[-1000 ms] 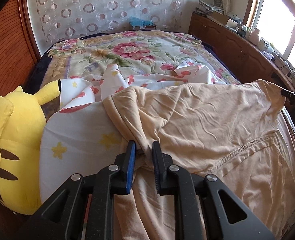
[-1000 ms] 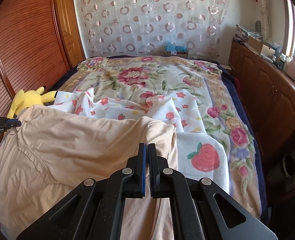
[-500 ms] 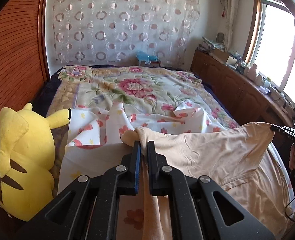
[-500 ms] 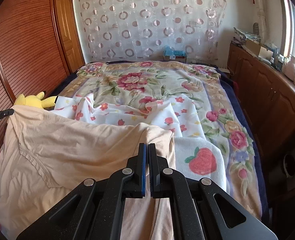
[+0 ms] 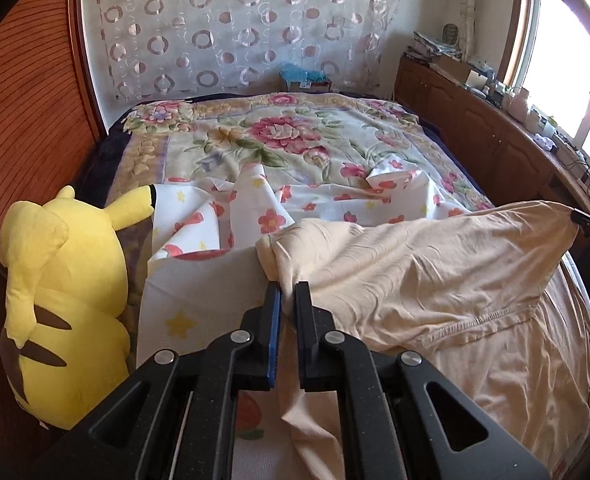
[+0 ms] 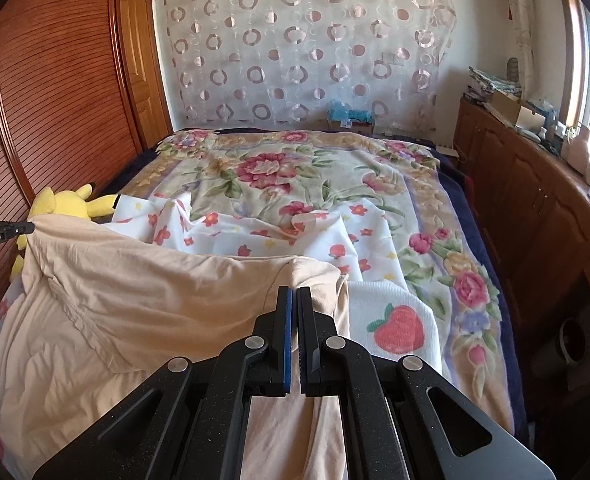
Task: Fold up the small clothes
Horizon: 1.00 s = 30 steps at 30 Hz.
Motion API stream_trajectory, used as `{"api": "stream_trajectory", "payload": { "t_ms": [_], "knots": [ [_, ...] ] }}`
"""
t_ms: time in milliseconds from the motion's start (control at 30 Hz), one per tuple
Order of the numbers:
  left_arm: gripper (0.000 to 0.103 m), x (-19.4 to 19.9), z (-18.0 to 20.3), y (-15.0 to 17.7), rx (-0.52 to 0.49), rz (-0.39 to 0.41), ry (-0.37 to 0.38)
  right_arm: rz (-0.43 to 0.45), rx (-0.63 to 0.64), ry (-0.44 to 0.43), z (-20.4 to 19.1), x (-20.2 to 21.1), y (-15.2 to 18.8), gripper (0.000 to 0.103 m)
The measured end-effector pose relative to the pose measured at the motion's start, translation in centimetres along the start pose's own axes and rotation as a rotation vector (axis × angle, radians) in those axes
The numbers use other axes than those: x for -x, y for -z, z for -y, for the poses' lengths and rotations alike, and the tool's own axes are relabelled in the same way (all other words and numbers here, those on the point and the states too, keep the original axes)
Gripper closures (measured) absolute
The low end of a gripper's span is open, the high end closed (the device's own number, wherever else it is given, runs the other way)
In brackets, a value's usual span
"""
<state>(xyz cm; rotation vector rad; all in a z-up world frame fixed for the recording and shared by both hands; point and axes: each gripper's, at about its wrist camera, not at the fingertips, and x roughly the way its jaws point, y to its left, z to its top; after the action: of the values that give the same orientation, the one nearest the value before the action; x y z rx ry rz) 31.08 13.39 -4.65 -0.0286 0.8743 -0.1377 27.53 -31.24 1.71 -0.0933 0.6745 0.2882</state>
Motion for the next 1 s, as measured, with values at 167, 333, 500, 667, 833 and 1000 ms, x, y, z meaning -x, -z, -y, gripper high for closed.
{"api": "stream_trajectory", "payload": {
  "t_ms": [167, 333, 500, 667, 833, 1000],
  "knots": [
    [0.095, 1.4, 1.6, 1.2, -0.027, 0.029, 0.012, -0.001, -0.004, 0.005, 0.2, 0.4, -0.5, 0.101],
    [0.101, 5.7, 1.3, -0.7, 0.010, 0.181, -0.006, 0.014, -0.005, 0.017, 0.3, 0.9, -0.8, 0.101],
    [0.102, 5.7, 1.9, -1.6, -0.031, 0.143, -0.010, 0.030, 0.003, 0.012, -0.2, 1.4, -0.6, 0.101],
    [0.078, 2.6, 2.3, 0.9, -0.006, 0.025, 0.049, 0.022, 0.009, 0.000, -0.2, 1.1, -0.1, 0.101],
    [0.066, -0.2, 2.6, 3.8, 0.047, -0.072, 0.090, 0.011, 0.012, -0.004, 0.5, 0.7, 0.0, 0.101],
    [0.066, -2.2, 2.0, 4.2, 0.116, -0.111, 0.110, 0.006, 0.003, -0.005, 1.0, 0.5, 0.0, 0.101]
  ]
}}
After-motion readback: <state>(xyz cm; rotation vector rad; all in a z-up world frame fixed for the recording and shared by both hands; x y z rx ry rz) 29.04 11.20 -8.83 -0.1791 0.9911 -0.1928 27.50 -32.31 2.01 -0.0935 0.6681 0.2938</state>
